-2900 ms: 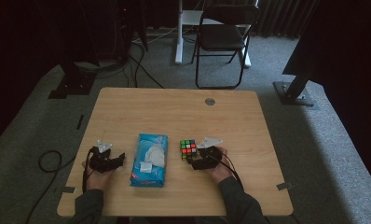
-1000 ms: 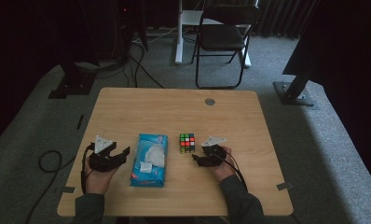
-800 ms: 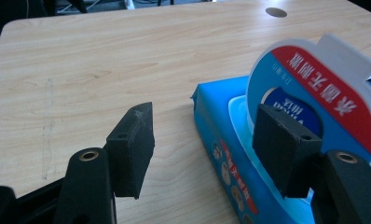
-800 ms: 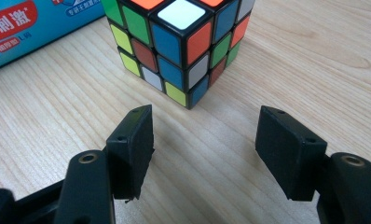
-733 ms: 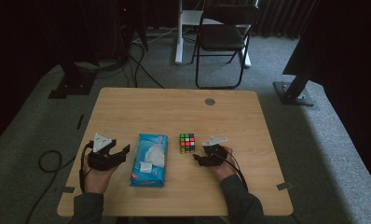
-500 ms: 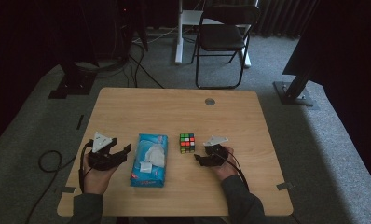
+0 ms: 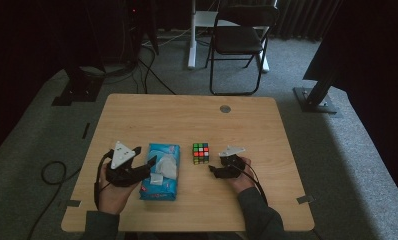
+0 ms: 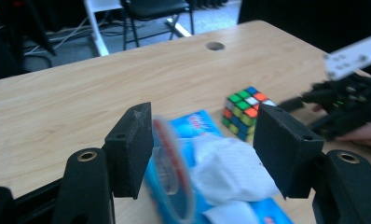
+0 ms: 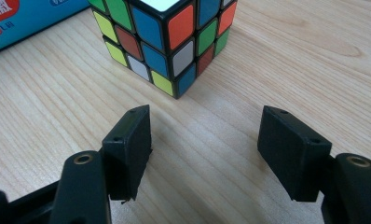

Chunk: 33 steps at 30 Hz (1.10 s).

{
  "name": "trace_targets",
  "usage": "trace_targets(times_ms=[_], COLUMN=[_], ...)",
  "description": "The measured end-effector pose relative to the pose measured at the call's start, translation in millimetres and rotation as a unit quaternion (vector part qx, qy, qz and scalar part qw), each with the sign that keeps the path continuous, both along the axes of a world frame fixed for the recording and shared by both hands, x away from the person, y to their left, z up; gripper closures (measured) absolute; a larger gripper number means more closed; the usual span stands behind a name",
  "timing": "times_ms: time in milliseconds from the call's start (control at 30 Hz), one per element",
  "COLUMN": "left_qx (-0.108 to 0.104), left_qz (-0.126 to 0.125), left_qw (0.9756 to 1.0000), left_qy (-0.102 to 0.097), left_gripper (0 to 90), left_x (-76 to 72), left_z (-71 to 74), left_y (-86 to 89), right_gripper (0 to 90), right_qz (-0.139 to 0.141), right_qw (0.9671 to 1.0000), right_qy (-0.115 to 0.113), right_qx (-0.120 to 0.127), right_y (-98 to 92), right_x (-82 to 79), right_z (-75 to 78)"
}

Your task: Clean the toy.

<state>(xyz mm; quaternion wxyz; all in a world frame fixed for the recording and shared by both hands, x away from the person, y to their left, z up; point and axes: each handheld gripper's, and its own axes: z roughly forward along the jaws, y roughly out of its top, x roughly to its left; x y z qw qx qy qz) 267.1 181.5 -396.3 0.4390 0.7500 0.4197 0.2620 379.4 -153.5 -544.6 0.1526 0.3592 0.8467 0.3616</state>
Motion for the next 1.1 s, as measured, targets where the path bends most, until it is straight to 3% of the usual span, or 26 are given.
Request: trace_targets(times_ms=[167,233,300,400,433,633,800,900,933,1100], left_qx=[0.024,0.036,0.064,0.076,0.096,0.117,0.158,0.163,0.18,0.192], left_qz=[-0.039,-0.039,-0.037,-0.035,-0.026,-0.012,0.014,0.022,0.026,0.036], left_qw=[0.9989,0.9985,0.9968,0.9961,0.9944,0.9925,0.9869,0.9859,0.983,0.9804], left_qy=[0.013,0.016,0.03,0.031,0.036,0.034,0.031,0.032,0.028,0.022], left_gripper=[43.7,43.9,43.9,43.9,43.7,41.4,40.1,40.1,40.0,39.3], left_x=[-9.1,-9.5,-8.1,-7.4,-3.5,5.8,11.7,12.4,12.3,13.0], left_z=[-10.4,-14.6,-29.4,-34.6,-48.6,-71.1,-83.3,-86.4,-90.3,-95.3], left_y=[-33.9,-39.6,-54.4,-58.5,-67.1,-75.6,-78.4,-79.3,-81.8,-84.7], right_gripper=[34.1,34.1,34.1,34.1,34.1,33.8,33.8,33.6,33.5,33.2], right_qz=[0.002,0.002,0.005,0.005,0.004,0.004,0.003,0.003,0.003,0.003], right_qw=[1.0,1.0,1.0,1.0,1.0,1.0,1.0,1.0,1.0,1.0], right_qy=[-0.001,-0.002,-0.002,-0.002,-0.002,-0.003,-0.003,-0.003,-0.003,-0.003], right_qx=[0.001,0.001,0.0,0.001,0.001,0.001,0.001,0.002,0.002,0.002], right_y=[0.7,0.9,2.1,2.3,2.6,2.6,2.7,2.7,2.7,2.7], right_x=[-0.2,-0.4,-1.2,-1.3,-1.4,-1.4,-1.4,-1.4,-1.3,-1.3], right_z=[-0.3,-0.4,-0.3,-0.4,-0.5,-0.6,-0.7,-0.7,-0.7,-0.8])
